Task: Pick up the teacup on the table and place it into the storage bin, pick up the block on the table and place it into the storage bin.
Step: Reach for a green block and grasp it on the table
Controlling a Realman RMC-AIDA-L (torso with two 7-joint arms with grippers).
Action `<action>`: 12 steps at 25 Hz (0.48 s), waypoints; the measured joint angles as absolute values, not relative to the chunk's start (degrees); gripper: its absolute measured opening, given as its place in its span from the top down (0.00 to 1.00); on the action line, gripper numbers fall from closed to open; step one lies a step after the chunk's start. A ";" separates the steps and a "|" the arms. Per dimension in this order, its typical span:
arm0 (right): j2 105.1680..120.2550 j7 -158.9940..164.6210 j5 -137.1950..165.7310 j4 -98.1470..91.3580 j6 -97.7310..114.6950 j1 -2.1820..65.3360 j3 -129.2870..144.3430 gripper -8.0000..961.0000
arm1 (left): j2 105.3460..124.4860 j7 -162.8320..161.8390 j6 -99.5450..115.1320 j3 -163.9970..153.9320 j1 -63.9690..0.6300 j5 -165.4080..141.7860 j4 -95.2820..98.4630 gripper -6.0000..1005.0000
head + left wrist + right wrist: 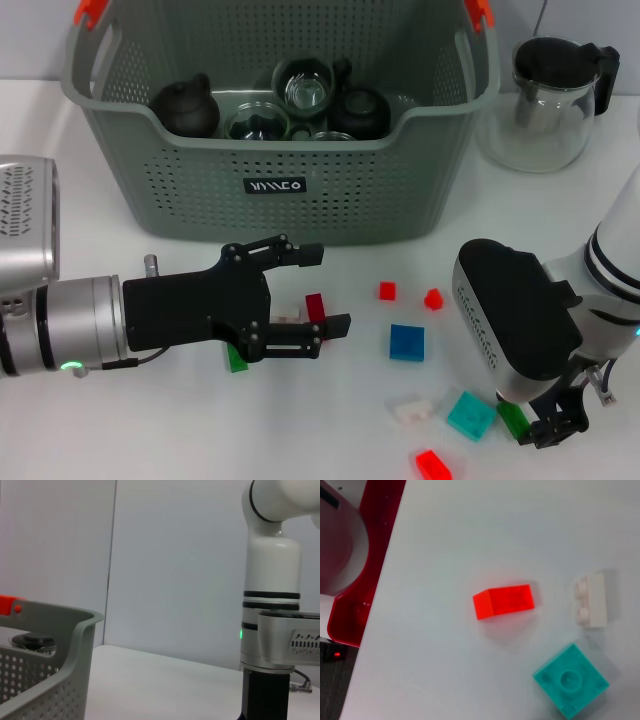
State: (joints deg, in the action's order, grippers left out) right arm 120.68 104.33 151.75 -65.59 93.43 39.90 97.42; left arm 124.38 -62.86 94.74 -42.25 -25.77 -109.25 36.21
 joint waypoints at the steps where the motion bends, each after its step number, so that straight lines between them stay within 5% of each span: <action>1: 120.68 104.55 151.74 -65.58 93.42 39.90 97.43 0.18 | 124.37 -62.86 94.74 -42.20 -25.75 -109.25 36.21 0.14; 6: 120.68 105.23 151.94 -65.56 93.39 39.85 98.17 0.41 | 124.37 -62.84 94.74 -42.19 -25.73 -109.28 36.21 0.14; 12: 120.59 105.83 152.03 -65.60 93.08 39.81 98.33 0.52 | 124.26 -62.84 94.77 -42.16 -25.64 -109.24 36.21 0.14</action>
State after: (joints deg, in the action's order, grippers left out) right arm 120.59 105.83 152.03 -65.60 93.08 39.81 98.33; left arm 124.26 -62.84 94.77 -42.16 -25.64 -109.24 36.21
